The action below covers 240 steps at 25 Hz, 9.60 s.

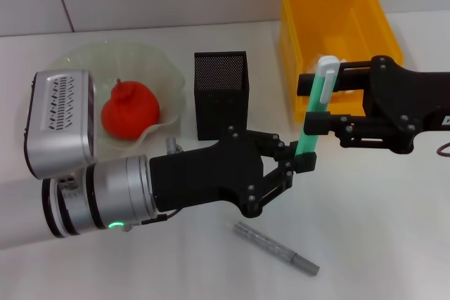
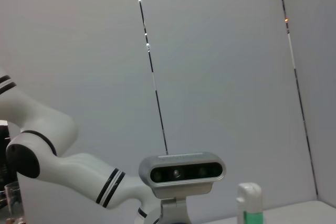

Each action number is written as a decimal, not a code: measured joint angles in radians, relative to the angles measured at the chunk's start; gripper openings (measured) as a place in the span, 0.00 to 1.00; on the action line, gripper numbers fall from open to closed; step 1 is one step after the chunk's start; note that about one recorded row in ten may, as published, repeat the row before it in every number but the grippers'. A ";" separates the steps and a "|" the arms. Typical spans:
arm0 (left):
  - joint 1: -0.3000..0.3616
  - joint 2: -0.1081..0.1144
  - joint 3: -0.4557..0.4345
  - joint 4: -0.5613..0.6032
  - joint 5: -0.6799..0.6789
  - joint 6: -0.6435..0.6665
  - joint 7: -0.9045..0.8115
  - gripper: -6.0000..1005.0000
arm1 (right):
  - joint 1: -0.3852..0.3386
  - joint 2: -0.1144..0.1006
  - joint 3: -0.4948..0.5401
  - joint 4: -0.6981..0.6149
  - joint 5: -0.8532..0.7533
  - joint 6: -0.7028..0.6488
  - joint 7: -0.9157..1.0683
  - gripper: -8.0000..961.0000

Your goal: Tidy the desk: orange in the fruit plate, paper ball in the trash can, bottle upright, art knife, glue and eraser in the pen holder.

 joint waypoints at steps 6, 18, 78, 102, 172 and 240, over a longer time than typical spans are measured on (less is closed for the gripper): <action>0.004 0.000 0.004 0.001 -0.002 0.000 -0.001 0.10 | 0.001 -0.002 -0.007 -0.009 -0.001 -0.005 0.002 0.55; 0.002 0.000 0.005 0.002 -0.005 0.013 -0.006 0.10 | 0.004 -0.013 -0.006 -0.011 -0.009 -0.022 0.002 0.34; 0.208 0.007 0.000 -0.030 -0.006 -0.006 0.267 0.70 | 0.002 0.065 0.085 0.145 0.246 0.234 -0.322 0.12; 0.260 0.009 -0.017 -0.074 -0.034 0.016 0.333 0.70 | 0.205 0.057 -0.108 0.380 0.279 0.712 -0.336 0.12; 0.265 0.022 -0.022 -0.104 0.014 0.053 0.318 0.70 | 0.271 0.059 -0.669 -0.555 -0.833 0.274 0.134 0.81; 0.243 0.043 -0.045 -0.103 0.216 0.028 0.267 0.69 | 0.510 0.074 -0.979 -0.153 -0.818 0.533 1.305 0.81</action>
